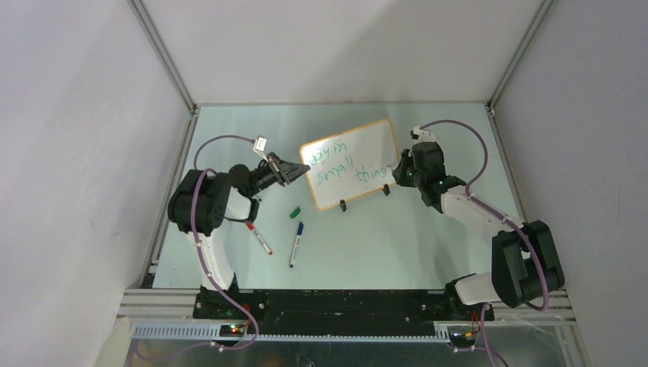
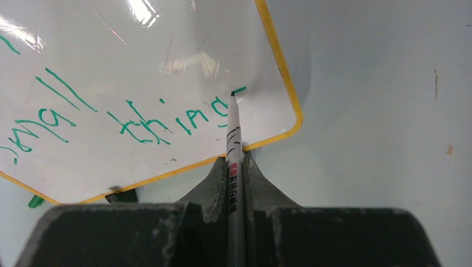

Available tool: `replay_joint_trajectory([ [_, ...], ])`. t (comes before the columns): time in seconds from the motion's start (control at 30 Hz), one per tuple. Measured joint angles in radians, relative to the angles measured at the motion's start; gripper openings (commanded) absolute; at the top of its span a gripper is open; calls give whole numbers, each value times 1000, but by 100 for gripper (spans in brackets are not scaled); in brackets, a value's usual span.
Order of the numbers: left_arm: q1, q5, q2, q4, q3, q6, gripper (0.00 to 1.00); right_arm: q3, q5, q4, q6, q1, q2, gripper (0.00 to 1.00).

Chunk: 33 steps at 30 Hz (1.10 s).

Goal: Write a sentence on the whiteboard

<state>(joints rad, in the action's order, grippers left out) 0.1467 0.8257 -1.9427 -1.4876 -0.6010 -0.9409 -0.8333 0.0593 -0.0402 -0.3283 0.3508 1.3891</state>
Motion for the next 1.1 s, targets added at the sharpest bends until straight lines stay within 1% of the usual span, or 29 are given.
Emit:
replay_joint_trajectory([
  [0.73, 0, 0, 0, 0, 0, 0, 0, 2, 34, -13, 0, 4, -2, 0],
  [1.1, 0, 1, 0, 0, 0, 0, 0, 2, 40, -17, -9, -20, -2, 0],
])
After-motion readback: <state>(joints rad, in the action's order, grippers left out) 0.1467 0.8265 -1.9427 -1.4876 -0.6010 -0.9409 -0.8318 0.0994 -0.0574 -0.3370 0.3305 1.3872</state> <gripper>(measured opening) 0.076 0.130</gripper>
